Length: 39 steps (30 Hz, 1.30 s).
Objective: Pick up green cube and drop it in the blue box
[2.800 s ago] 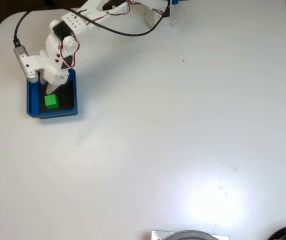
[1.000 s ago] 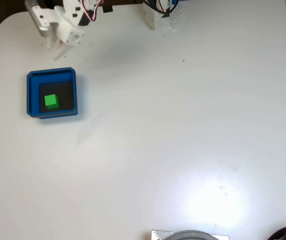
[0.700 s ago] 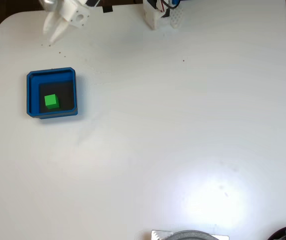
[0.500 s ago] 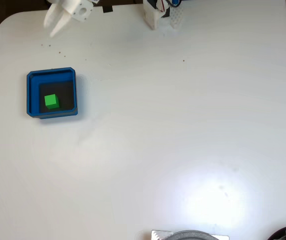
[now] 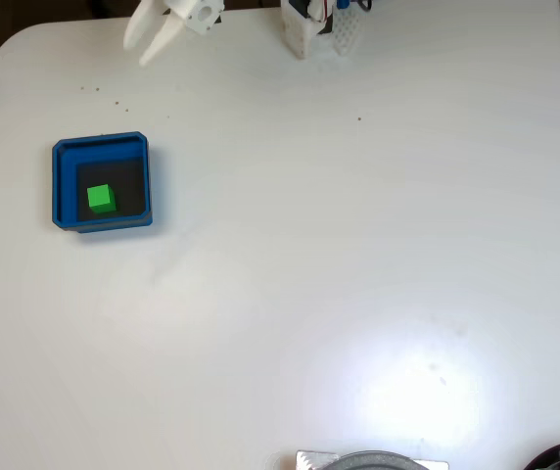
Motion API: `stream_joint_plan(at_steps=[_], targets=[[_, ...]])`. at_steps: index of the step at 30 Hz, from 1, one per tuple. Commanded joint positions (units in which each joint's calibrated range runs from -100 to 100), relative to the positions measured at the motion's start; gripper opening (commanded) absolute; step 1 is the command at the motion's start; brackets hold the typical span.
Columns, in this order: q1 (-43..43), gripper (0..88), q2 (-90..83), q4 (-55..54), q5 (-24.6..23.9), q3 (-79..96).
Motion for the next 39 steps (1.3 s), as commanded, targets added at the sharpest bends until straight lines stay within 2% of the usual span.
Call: stream_joint_plan(at_steps=[1, 8, 19, 32, 39], targets=[[-0.57, 16.8, -7.39, -7.33, 0.15, 10.17], [-0.57, 16.8, -19.35, -16.54, 0.20, 28.67], [-1.18, 16.8, -37.16, -23.88, 0.20, 52.28], [-6.30, 16.8, -60.90, -24.86, 0.20, 75.44], [-12.25, 16.9, -60.82, -24.29, 0.24, 75.35]])
